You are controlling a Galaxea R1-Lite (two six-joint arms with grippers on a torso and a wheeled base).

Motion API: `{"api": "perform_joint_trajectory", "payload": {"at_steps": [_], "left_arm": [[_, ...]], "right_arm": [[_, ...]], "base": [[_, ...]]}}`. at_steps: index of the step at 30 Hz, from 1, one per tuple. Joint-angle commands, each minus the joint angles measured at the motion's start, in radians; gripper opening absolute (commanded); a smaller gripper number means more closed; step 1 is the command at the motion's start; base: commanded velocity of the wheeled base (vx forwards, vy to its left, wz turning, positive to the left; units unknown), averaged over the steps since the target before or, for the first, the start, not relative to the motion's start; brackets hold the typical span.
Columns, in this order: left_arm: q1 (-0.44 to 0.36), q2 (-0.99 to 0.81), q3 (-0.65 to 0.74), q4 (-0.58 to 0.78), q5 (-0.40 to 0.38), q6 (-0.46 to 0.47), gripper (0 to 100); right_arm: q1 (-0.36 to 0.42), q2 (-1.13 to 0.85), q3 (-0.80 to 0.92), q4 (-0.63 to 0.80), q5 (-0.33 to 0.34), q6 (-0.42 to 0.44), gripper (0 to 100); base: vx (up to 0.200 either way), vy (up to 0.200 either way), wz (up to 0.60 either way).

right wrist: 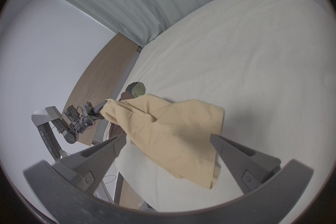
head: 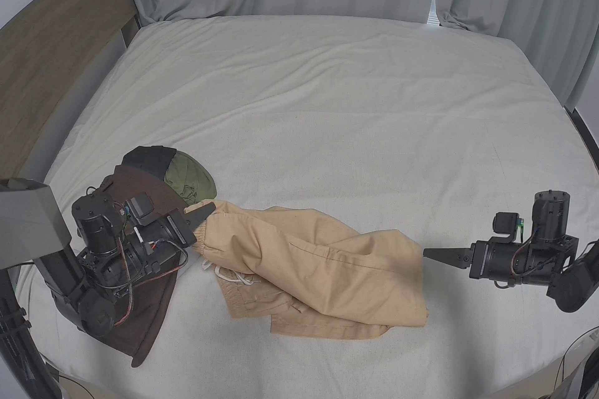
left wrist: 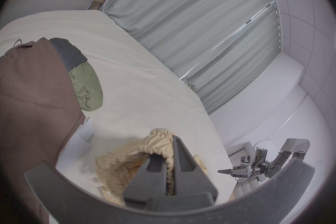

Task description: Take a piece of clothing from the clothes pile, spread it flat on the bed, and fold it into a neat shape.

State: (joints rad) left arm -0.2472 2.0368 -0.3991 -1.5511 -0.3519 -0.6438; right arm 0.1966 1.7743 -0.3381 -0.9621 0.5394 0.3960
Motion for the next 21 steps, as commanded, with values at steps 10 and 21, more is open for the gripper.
{"api": "perform_joint_trajectory", "payload": {"at_steps": [10,21], "left_arm": [[0.0,0.003,-0.001,0.0,0.001,0.0,0],[0.0,0.006,0.0,0.0,0.001,0.001,0]], "right_arm": [[-0.029,0.175,0.017,-0.049,0.017,0.0,100],[-0.031,0.352,0.021,-0.233,0.019,0.023,100]], "base": [[0.0,0.0,0.0],[0.0,0.0,0.0]]}}
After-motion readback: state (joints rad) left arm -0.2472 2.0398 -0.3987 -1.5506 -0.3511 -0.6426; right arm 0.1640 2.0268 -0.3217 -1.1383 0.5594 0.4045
